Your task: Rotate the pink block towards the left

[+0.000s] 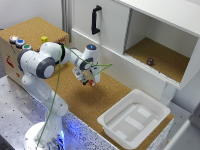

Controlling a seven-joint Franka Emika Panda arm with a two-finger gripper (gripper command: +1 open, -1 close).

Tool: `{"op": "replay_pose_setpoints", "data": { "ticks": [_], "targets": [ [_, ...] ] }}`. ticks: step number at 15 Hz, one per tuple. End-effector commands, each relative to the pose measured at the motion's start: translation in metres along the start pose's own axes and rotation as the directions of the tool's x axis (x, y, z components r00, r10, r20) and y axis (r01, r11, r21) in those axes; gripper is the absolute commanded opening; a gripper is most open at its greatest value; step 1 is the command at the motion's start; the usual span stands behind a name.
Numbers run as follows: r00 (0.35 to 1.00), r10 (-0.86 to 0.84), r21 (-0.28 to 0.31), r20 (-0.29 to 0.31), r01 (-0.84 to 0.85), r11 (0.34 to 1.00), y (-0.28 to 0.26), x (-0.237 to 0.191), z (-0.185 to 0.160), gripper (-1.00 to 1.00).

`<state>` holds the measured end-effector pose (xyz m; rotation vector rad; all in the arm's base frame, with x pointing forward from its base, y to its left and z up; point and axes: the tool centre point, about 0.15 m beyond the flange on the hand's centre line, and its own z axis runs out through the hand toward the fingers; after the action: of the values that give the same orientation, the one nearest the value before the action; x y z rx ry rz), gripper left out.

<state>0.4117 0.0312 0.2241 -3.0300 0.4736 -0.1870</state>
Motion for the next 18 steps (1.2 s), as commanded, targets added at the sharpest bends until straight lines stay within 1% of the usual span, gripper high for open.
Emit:
{"op": "replay_pose_setpoints", "data": {
  "ticks": [1, 4, 5, 8, 9, 10, 11, 12, 13, 14, 15, 16, 17, 18],
  "targets": [
    [0.999, 0.012, -0.011, 0.039, -0.011, 1.000, -0.003, 0.012, 0.025, -1.00],
    [0.999, 0.043, 0.007, 0.021, -0.043, 0.999, 0.001, 0.013, 0.025, -1.00],
    [0.999, 0.054, 0.028, 0.002, -0.054, 0.998, 0.004, 0.014, 0.022, -1.00],
    [0.999, 0.019, 0.046, -0.034, -0.017, 0.999, 0.003, 0.013, 0.005, -1.00],
    [0.999, -0.024, 0.052, -0.049, 0.026, 0.998, 0.000, 0.012, -0.006, -1.00],
    [0.995, -0.093, 0.055, -0.038, 0.095, 0.994, -0.006, 0.011, -0.010, -1.00],
    [0.979, -0.202, 0.054, -0.005, 0.202, 0.978, -0.015, 0.007, -0.010, -1.00],
    [0.958, -0.288, 0.055, 0.018, 0.286, 0.957, -0.022, 0.002, -0.008, -1.00],
    [0.929, -0.368, 0.071, 0.039, 0.365, 0.928, -0.028, -0.002, -0.006, -1.00],
    [0.892, -0.450, 0.093, 0.048, 0.444, 0.891, -0.030, -0.005, -0.007, -1.00],
    [0.864, -0.501, 0.100, 0.048, 0.495, 0.863, -0.031, -0.007, -0.009, -1.00],
    [0.785, -0.618, 0.120, 0.045, 0.610, 0.783, -0.029, -0.009, -0.011, -1.00],
    [0.712, -0.701, 0.113, 0.040, 0.694, 0.711, -0.024, -0.008, -0.012, -1.00],
    [0.633, -0.772, 0.111, 0.052, 0.765, 0.635, -0.019, -0.003, -0.012, -1.00]
  ]
}}
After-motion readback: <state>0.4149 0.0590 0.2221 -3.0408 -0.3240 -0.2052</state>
